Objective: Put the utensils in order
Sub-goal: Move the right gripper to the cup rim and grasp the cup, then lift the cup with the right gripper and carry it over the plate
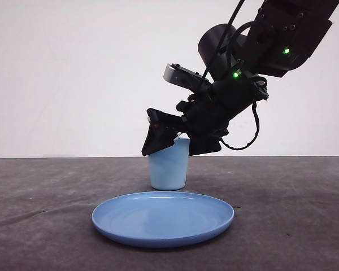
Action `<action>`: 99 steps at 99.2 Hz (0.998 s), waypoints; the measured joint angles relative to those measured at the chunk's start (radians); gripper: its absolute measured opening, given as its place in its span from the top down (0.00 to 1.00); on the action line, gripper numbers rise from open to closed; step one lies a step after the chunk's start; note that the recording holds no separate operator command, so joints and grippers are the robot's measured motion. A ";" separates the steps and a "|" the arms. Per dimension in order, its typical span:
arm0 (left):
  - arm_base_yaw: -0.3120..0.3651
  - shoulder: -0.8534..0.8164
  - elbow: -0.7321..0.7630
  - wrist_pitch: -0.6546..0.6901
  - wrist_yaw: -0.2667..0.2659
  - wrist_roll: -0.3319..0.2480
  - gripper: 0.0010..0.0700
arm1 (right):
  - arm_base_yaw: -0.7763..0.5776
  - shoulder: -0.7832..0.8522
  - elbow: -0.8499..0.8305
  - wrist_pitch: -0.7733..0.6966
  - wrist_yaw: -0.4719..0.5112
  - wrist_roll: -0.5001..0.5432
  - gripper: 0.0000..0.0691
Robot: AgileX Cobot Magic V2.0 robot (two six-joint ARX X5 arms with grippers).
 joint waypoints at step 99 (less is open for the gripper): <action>0.000 0.000 0.000 0.002 0.000 0.005 0.61 | 0.201 -0.540 -0.190 -0.361 0.079 -0.085 0.29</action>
